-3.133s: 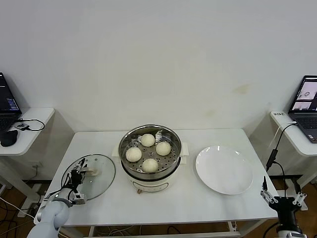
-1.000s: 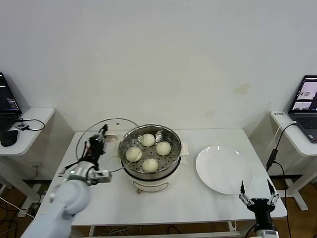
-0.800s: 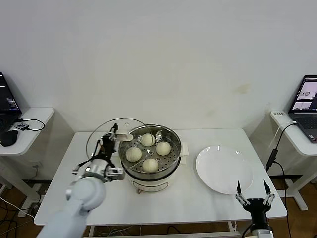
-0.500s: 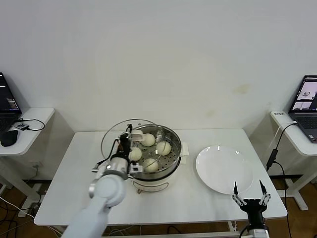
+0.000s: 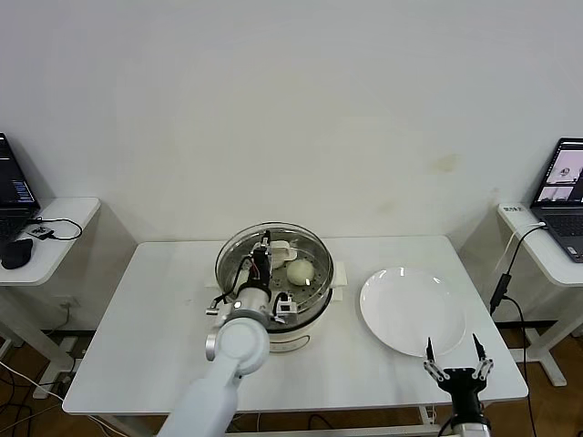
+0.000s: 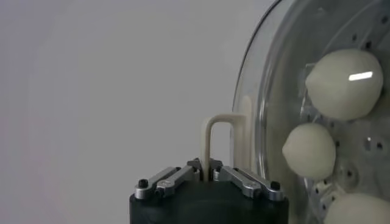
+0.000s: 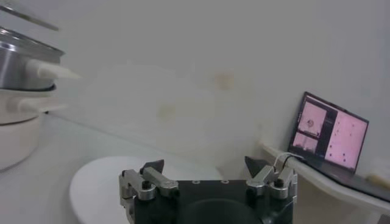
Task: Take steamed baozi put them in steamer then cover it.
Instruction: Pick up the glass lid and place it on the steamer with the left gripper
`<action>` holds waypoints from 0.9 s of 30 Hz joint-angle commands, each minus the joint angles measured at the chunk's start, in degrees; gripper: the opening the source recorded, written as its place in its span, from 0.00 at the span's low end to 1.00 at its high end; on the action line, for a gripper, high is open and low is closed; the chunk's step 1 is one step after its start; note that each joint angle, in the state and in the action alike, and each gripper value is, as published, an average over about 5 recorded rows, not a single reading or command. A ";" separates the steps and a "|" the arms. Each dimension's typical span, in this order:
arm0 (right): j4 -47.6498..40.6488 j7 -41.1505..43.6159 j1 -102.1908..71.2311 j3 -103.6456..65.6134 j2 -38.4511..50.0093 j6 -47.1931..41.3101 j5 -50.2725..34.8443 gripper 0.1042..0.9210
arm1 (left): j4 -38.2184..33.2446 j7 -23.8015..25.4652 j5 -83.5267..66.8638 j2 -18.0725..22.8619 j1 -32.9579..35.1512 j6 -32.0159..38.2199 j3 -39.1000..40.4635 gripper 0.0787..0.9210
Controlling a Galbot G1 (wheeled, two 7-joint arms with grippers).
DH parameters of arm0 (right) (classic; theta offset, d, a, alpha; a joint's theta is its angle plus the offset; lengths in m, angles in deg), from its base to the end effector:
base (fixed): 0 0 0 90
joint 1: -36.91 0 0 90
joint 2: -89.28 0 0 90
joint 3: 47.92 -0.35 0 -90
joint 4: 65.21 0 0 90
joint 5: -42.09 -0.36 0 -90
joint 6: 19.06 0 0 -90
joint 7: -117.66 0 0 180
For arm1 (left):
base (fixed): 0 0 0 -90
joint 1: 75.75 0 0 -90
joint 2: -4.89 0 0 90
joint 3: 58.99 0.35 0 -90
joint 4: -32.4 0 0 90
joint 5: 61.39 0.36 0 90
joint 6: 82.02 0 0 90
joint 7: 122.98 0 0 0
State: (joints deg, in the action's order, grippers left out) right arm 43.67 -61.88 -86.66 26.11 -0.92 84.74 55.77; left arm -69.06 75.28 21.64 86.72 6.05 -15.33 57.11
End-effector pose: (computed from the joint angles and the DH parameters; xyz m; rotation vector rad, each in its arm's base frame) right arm 0.1436 -0.0929 -0.3759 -0.2582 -3.0267 0.5821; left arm 0.3561 -0.1141 -0.2495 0.1423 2.2413 2.1663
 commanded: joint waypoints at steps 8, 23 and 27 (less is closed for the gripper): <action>-0.22 -0.04 -0.60 0.25 -0.06 0.71 0.38 0.88 | 2.86 -0.16 2.28 3.12 0.51 0.39 -0.39 0.08; 0.08 0.11 -1.10 1.06 -0.09 0.90 0.93 0.88 | 2.02 -1.70 1.51 3.41 1.80 2.14 -1.25 0.08; 0.08 0.24 -1.06 1.19 -0.09 0.85 1.04 0.88 | -1.12 -1.66 0.94 2.74 3.12 2.11 -0.58 0.13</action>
State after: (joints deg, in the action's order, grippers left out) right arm 43.75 -61.75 -87.74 27.16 -0.98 85.61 56.68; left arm -66.75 73.75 23.08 89.76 7.85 -13.49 55.88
